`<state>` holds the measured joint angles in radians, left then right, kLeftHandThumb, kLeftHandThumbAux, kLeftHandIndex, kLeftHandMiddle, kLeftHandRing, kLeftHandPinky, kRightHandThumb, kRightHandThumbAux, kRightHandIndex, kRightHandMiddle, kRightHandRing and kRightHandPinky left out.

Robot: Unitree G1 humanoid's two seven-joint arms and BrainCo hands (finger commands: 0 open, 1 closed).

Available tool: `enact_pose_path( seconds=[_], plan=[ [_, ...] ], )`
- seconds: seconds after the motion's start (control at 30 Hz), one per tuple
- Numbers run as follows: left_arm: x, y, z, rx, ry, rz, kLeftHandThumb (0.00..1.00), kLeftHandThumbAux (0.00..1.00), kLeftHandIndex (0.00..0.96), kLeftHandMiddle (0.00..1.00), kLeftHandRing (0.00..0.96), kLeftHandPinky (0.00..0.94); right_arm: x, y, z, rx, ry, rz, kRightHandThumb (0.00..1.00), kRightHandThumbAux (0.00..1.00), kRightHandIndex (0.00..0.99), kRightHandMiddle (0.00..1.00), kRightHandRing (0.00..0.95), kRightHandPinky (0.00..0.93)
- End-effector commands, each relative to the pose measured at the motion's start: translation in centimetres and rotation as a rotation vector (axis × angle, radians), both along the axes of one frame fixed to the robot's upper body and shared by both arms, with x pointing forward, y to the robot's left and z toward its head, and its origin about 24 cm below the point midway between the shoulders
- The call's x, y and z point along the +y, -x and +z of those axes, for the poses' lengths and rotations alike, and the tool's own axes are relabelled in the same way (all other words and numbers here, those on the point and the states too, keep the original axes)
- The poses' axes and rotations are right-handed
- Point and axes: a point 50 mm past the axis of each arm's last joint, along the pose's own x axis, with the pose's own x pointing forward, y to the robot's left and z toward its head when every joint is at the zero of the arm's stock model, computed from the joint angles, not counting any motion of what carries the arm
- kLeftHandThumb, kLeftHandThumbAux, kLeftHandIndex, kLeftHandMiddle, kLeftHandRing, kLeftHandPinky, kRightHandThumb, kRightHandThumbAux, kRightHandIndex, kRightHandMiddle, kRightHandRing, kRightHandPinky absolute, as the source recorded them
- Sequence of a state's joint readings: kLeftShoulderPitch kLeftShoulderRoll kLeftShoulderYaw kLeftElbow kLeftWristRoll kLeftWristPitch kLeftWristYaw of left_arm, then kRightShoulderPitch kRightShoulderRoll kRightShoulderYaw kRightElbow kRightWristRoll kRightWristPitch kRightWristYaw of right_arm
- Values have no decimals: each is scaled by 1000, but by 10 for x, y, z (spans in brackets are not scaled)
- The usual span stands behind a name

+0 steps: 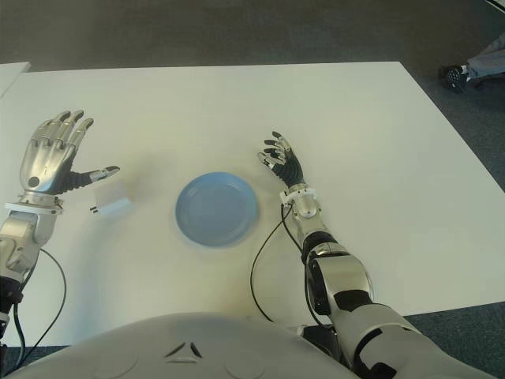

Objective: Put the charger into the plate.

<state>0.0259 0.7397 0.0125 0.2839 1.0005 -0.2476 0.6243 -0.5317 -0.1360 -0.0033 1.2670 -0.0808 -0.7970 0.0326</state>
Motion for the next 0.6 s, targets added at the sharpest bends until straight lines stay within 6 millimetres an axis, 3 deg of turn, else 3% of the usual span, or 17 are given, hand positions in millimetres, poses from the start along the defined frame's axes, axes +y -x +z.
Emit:
enact_pose_path(
  seconds=[0.03, 0.1, 0.17, 0.23, 0.6],
  plan=[
    [4, 8, -10, 43, -36, -6, 236, 132, 0, 0, 0, 0, -3, 30, -59, 441, -29, -81, 125, 594, 0, 243, 271, 234],
    [4, 8, -10, 43, -36, -6, 236, 132, 0, 0, 0, 0, -3, 30, -59, 442, -31, -83, 125, 588, 0, 240, 271, 237],
    [13, 25, -43, 508, -54, -116, 222, 149, 0, 0, 0, 0, -4, 30, -59, 443, -34, -84, 125, 583, 0, 237, 271, 239],
    [20, 36, -62, 699, -56, -146, 208, 166, 0, 0, 0, 0, -4, 29, -59, 444, -36, -85, 126, 577, 0, 235, 271, 241],
    [20, 35, -64, 672, -21, -182, 214, 161, 0, 0, 0, 0, -5, 29, -59, 448, -34, -91, 128, 570, 0, 233, 269, 229]
  ],
)
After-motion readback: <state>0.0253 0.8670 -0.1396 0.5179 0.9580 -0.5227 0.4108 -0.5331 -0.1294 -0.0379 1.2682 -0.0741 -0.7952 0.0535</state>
